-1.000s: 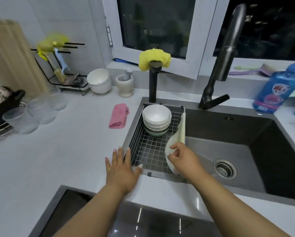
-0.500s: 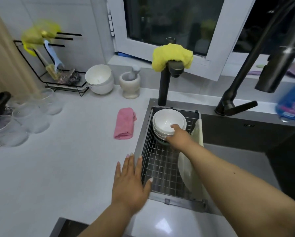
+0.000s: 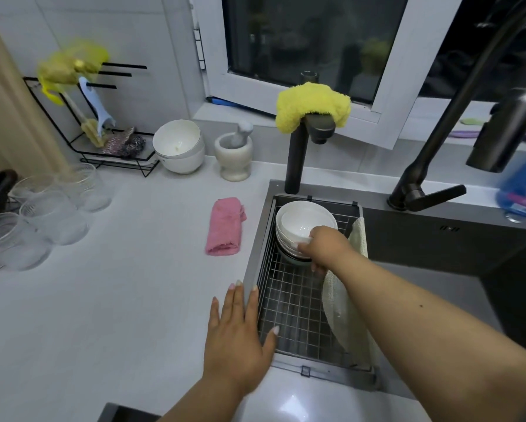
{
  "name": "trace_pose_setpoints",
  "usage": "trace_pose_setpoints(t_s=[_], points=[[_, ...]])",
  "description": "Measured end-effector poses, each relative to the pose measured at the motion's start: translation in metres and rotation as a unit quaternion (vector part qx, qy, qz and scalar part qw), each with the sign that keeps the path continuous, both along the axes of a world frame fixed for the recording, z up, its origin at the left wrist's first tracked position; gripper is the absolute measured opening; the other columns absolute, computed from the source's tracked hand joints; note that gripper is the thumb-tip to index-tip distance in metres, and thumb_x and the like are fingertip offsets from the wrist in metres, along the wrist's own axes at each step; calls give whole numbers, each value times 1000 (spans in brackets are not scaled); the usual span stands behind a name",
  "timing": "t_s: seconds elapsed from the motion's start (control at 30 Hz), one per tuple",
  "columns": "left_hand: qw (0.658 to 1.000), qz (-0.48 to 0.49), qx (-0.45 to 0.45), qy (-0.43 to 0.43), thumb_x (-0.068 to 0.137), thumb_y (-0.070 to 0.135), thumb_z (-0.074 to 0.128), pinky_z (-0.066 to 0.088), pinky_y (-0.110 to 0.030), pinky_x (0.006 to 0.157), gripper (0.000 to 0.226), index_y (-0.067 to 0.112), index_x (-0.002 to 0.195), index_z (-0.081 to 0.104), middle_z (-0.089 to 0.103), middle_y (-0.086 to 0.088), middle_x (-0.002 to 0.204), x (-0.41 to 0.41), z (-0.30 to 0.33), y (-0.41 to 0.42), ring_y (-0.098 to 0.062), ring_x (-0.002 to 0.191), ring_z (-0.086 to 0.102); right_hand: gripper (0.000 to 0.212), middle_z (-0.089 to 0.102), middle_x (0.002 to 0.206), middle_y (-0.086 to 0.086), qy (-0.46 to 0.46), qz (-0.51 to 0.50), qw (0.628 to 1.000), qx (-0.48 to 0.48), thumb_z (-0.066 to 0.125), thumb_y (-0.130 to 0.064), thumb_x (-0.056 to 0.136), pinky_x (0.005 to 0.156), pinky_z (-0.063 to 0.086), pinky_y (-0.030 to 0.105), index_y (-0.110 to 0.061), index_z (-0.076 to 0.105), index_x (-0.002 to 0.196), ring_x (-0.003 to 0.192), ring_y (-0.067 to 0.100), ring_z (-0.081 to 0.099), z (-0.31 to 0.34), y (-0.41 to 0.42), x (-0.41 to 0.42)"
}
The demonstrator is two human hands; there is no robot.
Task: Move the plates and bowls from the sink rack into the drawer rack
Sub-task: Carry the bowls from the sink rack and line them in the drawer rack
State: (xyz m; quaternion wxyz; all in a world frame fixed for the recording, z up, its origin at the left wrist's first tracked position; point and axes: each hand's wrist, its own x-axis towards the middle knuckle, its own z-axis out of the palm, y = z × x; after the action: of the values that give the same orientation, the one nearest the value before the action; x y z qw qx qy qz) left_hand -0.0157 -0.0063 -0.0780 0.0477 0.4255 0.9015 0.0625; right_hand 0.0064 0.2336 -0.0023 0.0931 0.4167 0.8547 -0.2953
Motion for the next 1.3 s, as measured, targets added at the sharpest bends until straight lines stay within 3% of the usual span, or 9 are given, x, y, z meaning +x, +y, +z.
trace_pose_setpoints(t_s=[0.1, 0.33, 0.6, 0.73, 0.87, 0.97, 1.03, 1.13, 1.3], points=[[1000, 0, -1, -5, 91, 65, 14, 12, -48, 110, 76, 17, 148, 31, 29, -12, 153, 0, 0, 0, -26, 144, 20, 34, 66, 60, 9, -4, -5, 1000, 17, 50, -41, 92, 67, 55, 32, -8, 55, 84, 46, 24, 59, 2, 1, -3], [1000, -2, 7, -12, 90, 66, 12, 11, -48, 111, 77, 18, 148, 30, 28, -12, 154, 0, 0, 0, -26, 145, 19, 30, 71, 85, 13, 61, -12, 995, 78, 57, -43, 89, 74, 56, 39, -18, 45, 80, 73, 31, 63, 10, 4, -4], [999, -6, -13, -35, 72, 70, -17, -14, -42, 117, 91, 24, 151, -9, -14, -4, 159, 1, 12, -2, -16, 144, -22, 30, 70, 77, 7, 189, -48, 977, 89, 62, -44, 86, 62, 58, 37, -16, 51, 87, 54, 21, 68, 49, -26, 37], [988, 26, 36, -150, 91, 66, 15, -7, -36, 119, 75, 23, 153, 7, 2, 2, 160, -6, 24, 1, -11, 147, -6, 24, 68, 77, 4, 230, -35, 970, 75, 66, -41, 84, 46, 57, 33, -25, 49, 78, 48, 12, 66, 57, -52, 71], [898, 132, 251, -337, 97, 40, 43, 33, -29, 101, 45, 12, 132, 50, 51, 8, 130, 1, 64, 1, -17, 123, 48, 27, 65, 69, -1, 235, -6, 969, 70, 69, -42, 81, 50, 58, 36, -23, 51, 78, 57, 16, 66, 60, -79, 106], [832, 216, 313, -403, 93, 49, 41, 42, -43, 99, 47, 10, 112, 59, 62, -12, 121, 18, 89, -4, -27, 112, 57, 30, 65, 69, -1, 233, 24, 970, 59, 72, -42, 79, 54, 58, 38, -24, 48, 74, 61, 19, 65, 58, -98, 129], [753, 251, 367, -484, 96, 48, 42, 46, -45, 98, 33, 20, 101, 58, 63, -10, 111, 38, 104, -11, -26, 107, 59, 33, 66, 71, 2, 237, 44, 969, 50, 73, -44, 75, 57, 57, 42, -21, 49, 76, 64, 23, 64, 56, -109, 142], [666, 262, 401, -572, 97, 50, 38, 52, -46, 92, 35, 23, 111, 56, 66, -13, 108, 70, 126, -28, -30, 102, 65, 39, 65, 71, 1, 241, 86, 966, 47, 72, -51, 73, 60, 56, 41, -17, 51, 78, 66, 22, 63, 55, -129, 161], [643, 298, 424, -563, 95, 41, 49, 58, -41, 80, 36, 13, 117, 56, 66, -22, 109, 126, 133, -65, -29, 87, 68, 47, 65, 70, -5, 265, 159, 951, -5, 44, -71, 77, 65, 58, 41, -25, 53, 79, 67, 13, 64, 56, -160, 201]])
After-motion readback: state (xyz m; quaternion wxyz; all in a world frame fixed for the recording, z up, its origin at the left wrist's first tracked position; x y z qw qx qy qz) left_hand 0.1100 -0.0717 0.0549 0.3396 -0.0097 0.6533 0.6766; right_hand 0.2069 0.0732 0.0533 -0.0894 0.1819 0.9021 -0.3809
